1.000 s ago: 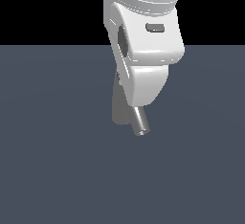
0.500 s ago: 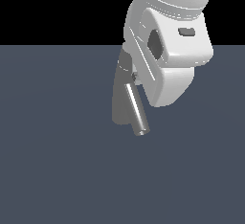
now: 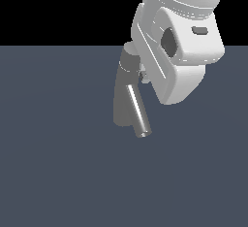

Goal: Turn on the faucet by rotating a designated handle.

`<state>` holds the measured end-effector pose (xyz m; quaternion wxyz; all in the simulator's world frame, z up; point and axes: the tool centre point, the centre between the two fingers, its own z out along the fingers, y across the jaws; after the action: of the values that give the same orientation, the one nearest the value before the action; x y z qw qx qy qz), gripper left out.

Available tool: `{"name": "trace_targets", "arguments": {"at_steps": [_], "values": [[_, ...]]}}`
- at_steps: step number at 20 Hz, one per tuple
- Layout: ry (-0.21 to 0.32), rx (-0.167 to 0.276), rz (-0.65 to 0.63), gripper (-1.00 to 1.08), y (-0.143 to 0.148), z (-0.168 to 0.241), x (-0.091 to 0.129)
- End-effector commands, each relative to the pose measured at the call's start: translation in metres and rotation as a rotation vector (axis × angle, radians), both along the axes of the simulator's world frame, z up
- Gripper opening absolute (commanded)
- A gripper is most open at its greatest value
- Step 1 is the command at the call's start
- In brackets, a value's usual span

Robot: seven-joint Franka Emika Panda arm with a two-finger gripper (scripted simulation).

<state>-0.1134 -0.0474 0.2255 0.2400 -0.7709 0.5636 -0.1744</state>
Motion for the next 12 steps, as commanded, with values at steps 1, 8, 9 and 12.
{"name": "trace_targets", "arguments": {"at_steps": [1,8,9,12], "values": [[0.000,-0.002,-0.018,-1.00,-0.012,0.002,0.005],[0.003,-0.003,-0.028,-1.00,-0.027,0.007,0.017],[0.003,-0.003,-0.030,-1.00,-0.030,0.008,0.019],[0.004,-0.003,-0.034,-1.00,-0.037,0.010,0.025]]}}
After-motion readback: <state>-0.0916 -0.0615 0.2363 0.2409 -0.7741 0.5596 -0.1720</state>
